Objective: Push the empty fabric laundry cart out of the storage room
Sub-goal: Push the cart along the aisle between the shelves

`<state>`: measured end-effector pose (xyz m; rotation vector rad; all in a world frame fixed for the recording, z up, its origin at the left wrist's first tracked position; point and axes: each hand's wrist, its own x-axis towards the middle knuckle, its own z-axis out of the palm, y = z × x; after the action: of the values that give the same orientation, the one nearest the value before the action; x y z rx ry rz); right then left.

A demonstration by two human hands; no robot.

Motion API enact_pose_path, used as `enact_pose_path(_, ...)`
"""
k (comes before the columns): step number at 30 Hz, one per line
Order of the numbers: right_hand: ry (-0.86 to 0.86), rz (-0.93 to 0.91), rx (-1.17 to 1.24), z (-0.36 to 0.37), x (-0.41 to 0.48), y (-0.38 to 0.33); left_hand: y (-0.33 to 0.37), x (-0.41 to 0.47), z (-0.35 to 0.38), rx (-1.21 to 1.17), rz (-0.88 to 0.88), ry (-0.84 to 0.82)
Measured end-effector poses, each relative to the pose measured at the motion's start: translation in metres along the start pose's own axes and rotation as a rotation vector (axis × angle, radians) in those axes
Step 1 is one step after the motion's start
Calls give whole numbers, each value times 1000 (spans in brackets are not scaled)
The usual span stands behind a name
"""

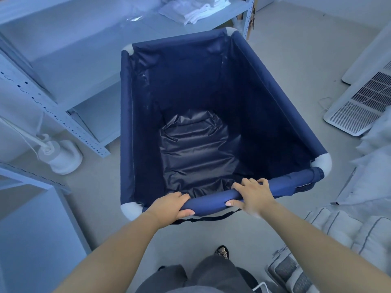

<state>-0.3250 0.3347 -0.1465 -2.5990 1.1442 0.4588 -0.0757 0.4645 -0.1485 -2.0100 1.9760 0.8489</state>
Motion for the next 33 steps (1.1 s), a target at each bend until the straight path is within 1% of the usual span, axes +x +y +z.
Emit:
enact_pose_path(4,-9,53,61,4,-7,-28,-20,-11,-6,31,32,-27)
enact_pose_path(7,3,89,84,10,-11,-62,-47,-26,-10,76,52,-36)
enact_pose_path(13,-28,167,143,22,-15,-134,-104,-55,-11,183,100,-64)
enact_pose_path(17,-15,116,176,32,-19,-163,-133,-73,-8,246,127,-56)
enact_pose_path(21,34,49,187,42,-30,-164,-145,-88,2,214,143,24)
enact_pose_path(25,37,94,142,50,-45,-152,-145,-97,11,179,160,114)
enact_pose_path(27,24,105,125,53,-49,-153,-142,-101,17,171,132,169)
enact_pose_path(30,45,88,103,58,-52,-158,-134,-102,25,183,65,283)
enact_pose_path(33,49,57,107,59,-54,-157,-124,-99,31,178,103,345)
